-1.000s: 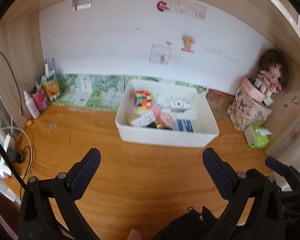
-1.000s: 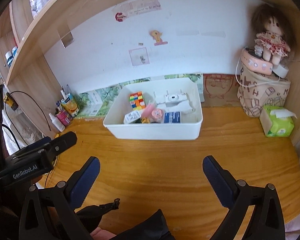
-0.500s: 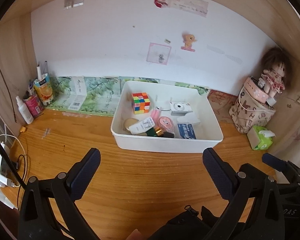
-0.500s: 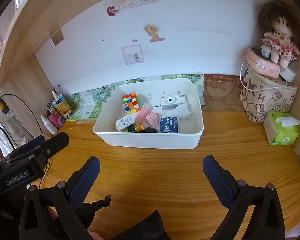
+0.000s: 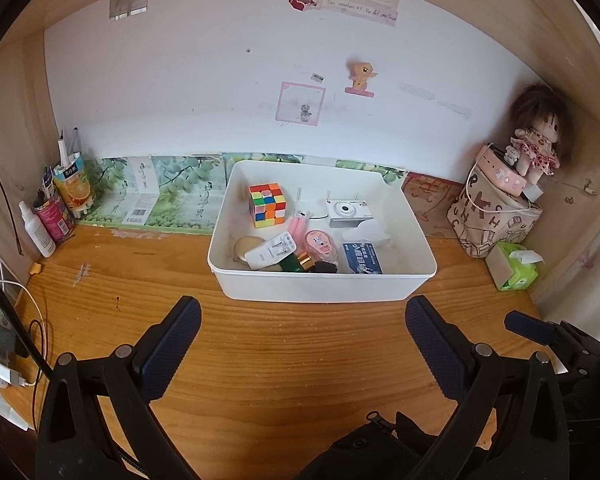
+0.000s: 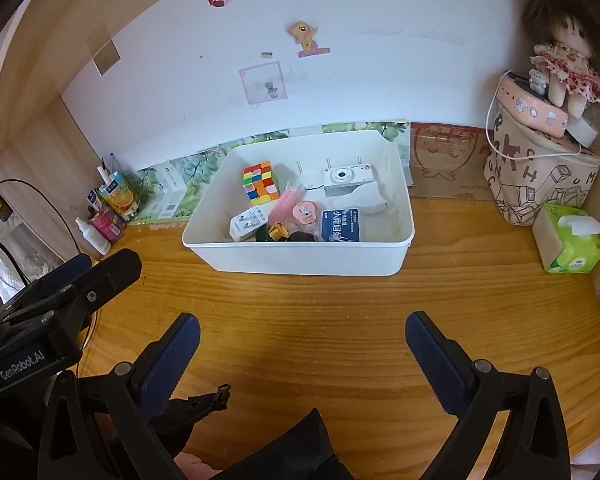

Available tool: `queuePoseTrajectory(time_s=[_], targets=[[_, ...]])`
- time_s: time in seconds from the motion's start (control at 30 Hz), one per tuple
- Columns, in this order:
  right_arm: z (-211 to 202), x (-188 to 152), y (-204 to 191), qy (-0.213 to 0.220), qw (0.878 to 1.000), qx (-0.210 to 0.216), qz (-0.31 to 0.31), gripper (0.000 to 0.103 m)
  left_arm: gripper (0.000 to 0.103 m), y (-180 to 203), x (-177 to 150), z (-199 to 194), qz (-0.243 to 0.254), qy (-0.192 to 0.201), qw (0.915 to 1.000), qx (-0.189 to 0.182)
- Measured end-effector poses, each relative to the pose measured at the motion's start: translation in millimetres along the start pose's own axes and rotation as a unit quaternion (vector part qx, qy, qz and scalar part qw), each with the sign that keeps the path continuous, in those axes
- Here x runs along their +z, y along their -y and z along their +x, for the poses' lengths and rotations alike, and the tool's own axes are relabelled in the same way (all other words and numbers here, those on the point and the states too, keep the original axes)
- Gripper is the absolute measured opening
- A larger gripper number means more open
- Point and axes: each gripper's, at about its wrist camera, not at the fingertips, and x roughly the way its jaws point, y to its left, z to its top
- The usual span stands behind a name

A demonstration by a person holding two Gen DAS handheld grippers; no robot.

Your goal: Organize rigid objects

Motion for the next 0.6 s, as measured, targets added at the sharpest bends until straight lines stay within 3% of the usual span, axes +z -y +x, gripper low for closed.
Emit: queuePoseTrajectory(time_s=[0.6], targets=[[4.9,-1.3,1.3,-0.011,1.000,0.008,-0.001,0.103,0.102,1.3,1.0,-3.1,0.003,0.003,1.0000,0.007]])
